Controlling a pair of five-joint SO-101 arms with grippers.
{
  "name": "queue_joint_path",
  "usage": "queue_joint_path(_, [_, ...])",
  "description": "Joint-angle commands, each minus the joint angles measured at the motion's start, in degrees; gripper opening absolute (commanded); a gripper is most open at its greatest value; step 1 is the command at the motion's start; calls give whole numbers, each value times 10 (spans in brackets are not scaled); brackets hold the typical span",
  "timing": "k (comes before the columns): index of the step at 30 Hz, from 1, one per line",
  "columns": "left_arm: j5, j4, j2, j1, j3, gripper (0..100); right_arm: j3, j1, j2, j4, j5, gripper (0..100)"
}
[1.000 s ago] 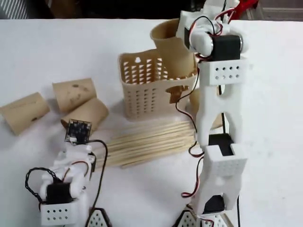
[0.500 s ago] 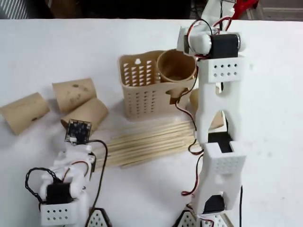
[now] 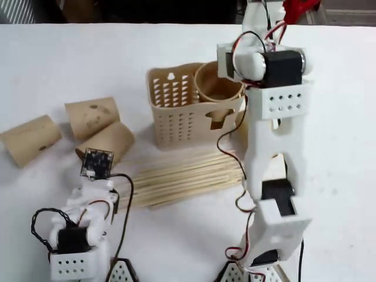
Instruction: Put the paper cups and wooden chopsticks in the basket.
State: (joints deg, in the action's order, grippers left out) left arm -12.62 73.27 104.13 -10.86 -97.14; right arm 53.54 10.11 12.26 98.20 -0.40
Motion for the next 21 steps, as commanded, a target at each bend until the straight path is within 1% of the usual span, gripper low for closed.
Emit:
queue_joint_path(1, [-4, 4, 5, -3, 1, 122, -105, -29, -80, 3, 23, 240])
queue_joint_path(3, [-4, 4, 5, -4, 1, 121, -172, -52, -102, 1, 27, 240])
queue_joint_path(6, [-4, 4, 5, -5, 1, 121, -239, -109, -118, -1, 11, 240])
queue_joint_path(9, [-4, 4, 5, -5, 1, 120, -251, -170, -111, -8, -56, 241])
queue_joint_path(12, [-4, 4, 5, -5, 1, 120, -247, -211, -93, -28, -96, 242])
queue_joint_path(17, [-4, 4, 5, -4, 1, 120, -247, -216, -26, -68, -103, 242])
queue_joint_path(21, [-4, 4, 5, -4, 1, 120, -246, -193, 49, -118, -103, 245])
